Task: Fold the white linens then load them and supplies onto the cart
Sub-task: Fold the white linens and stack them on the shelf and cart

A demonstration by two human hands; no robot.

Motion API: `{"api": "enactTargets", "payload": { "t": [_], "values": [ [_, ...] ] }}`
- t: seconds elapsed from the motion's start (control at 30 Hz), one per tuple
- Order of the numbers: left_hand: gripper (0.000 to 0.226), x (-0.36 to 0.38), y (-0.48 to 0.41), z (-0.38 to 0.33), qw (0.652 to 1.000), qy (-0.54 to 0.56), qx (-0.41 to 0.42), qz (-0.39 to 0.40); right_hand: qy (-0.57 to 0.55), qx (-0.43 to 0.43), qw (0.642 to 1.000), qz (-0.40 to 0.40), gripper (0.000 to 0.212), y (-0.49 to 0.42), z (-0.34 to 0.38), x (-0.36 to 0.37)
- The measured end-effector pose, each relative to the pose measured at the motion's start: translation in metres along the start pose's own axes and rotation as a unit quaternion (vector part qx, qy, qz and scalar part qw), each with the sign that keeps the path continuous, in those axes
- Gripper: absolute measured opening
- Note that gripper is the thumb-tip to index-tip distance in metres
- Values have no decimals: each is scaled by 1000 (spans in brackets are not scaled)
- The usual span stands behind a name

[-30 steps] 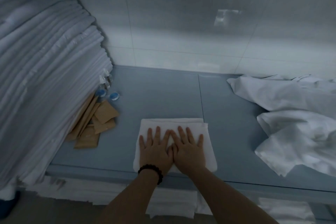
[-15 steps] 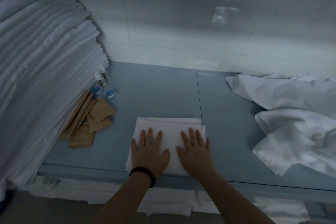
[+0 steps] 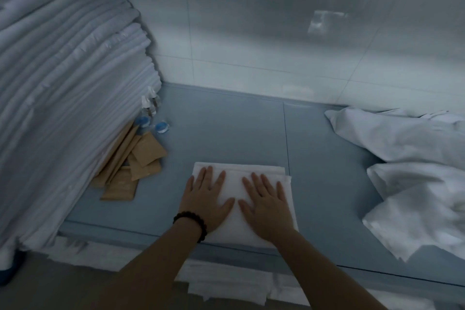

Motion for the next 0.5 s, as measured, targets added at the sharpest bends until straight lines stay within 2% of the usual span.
{"api": "enactTargets", "payload": {
  "t": [0.13,0.27,0.37,0.5],
  "values": [
    [76,8,4,6,999,29,-28,-2,22,67,997,-23,74,6,-12,2],
    [69,3,3,10,998,55,-45,0,22,94,995,-9,70,2,-11,0],
    [66,-7,4,2,998,26,-56,6,27,107,994,14,69,3,-9,-5],
    [73,-8,26,-21,996,9,-93,13,26,138,990,9,68,18,14,-4]
  ]
}}
Point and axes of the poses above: each hand's wrist, its own y-axis away from the middle knuckle, its own x-axis out of the palm, z = x × y, the point moved 5 cm from there along -y, towards the middle knuckle, and after that the axes turned 11 degrees about -z, right-handed, at the moved point
